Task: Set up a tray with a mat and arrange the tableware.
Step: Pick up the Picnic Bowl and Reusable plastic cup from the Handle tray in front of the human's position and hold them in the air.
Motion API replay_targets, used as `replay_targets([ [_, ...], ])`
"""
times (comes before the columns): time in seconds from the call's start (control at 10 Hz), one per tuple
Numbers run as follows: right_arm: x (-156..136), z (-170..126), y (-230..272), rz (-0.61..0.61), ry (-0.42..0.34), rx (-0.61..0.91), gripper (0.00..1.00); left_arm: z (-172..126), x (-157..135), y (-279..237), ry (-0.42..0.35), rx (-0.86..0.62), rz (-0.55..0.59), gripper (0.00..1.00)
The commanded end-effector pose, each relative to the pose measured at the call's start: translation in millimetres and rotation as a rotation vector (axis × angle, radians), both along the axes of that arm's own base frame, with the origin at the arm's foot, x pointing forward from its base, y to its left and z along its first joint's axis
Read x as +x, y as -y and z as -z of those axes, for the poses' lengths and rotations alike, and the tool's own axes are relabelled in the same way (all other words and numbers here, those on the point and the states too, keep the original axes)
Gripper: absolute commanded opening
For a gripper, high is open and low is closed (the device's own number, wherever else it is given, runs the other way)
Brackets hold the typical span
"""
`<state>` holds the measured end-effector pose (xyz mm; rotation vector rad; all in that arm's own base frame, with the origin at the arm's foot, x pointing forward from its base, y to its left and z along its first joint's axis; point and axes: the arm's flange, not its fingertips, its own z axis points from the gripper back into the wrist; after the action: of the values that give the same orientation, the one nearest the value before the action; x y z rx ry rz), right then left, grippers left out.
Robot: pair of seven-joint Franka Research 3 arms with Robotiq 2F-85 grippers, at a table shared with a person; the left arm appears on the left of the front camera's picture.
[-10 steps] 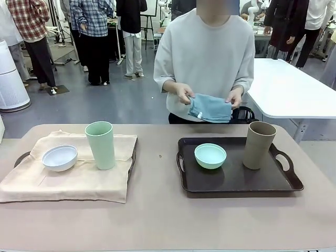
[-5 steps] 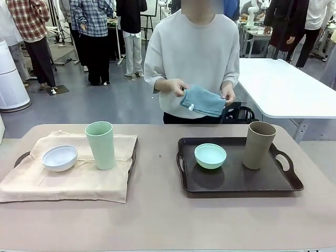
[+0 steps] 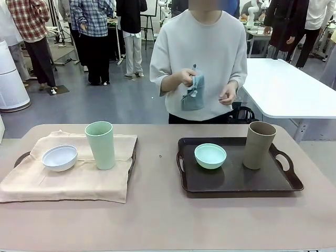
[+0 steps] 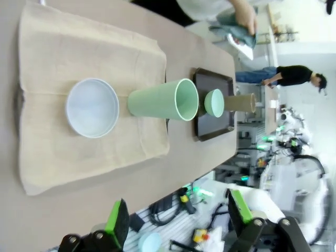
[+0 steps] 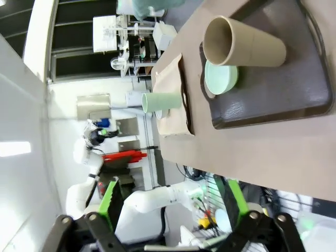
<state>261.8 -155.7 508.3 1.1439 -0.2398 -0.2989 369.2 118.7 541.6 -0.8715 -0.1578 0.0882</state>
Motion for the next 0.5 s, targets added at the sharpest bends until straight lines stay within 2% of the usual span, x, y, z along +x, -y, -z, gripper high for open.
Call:
replay_targets([
  [0.0, 32, -21, -5, -0.066, 0.17, -0.085, 1.0, -29, 9, 67, 0.036, 0.166, 0.07, 1.0],
  [0.1, 52, -23, -9, -0.094, 0.216, -0.151, 1.0, -36, 16, 99, 0.014, 0.234, 0.099, 1.0],
  [0.2, 72, -25, -14, -0.172, 0.315, -0.26, 1.0, -47, 22, 131, 0.001, 0.305, 0.118, 1.0],
  [0.3, 86, -23, -15, -0.327, 0.364, -0.384, 1.0, -51, 32, 159, -0.012, 0.36, 0.134, 1.0],
  [0.4, 96, -20, -15, -0.493, 0.411, -0.424, 1.0, -51, 40, 191, -0.028, 0.41, 0.153, 1.0],
])
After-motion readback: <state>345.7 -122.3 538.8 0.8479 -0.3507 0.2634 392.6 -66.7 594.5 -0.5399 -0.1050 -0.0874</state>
